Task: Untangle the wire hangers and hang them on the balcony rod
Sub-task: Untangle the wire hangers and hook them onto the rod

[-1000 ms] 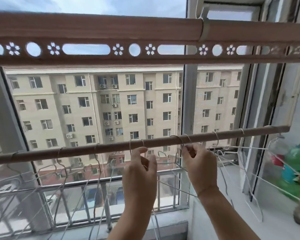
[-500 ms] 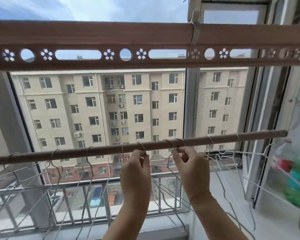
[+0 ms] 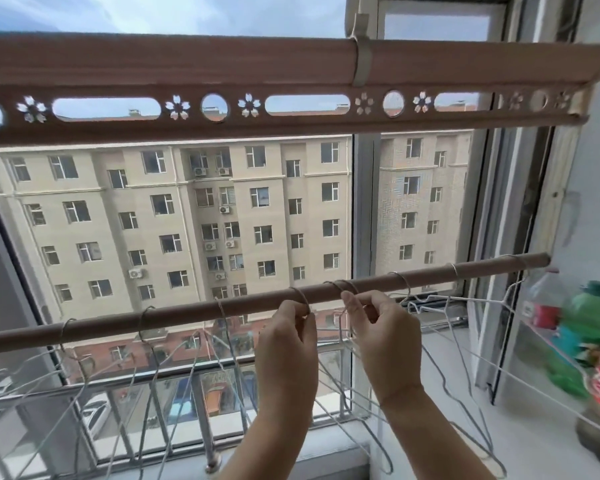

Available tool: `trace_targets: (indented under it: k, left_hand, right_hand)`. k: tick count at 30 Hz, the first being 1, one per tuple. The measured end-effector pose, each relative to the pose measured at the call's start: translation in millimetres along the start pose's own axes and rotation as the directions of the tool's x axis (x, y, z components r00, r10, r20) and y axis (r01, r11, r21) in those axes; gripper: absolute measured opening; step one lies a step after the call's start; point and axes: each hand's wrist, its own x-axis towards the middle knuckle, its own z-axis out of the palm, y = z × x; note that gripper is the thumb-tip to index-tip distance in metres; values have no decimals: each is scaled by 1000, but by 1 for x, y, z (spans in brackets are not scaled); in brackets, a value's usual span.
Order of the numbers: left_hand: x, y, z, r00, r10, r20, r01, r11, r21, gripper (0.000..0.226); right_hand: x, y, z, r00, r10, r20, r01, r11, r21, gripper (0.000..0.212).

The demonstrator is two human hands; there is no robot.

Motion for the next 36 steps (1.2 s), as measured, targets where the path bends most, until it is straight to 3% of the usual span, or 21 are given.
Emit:
trace_targets:
  k: [9,17,26,31,36]
  left_hand:
    - [-8,7,-10,999,-35,-5,34,995,-91,19]
    - [-10,11,-15,1000,-3,24,6,990,-140,17]
    - [-10,25,-9,997,61,55,-48,978,-205,15]
    - [-18,42,3,985,98,144,-59,966,-252,14]
    - [-22,55,19,966,114,233,-57,970,-236,13]
  right_hand:
    - [5,10,-7,999,17,29,-14,994,-106,15]
    - [21,33,-31,989,100,-105,-117,979,-169,19]
    - [29,42,-58,986,77,-149,-108,971,-212,20]
    - [30,44,-61,993,84,-85,-104,957,-271,14]
    - [31,40,-56,1000,27,0,-26,981,-193,17]
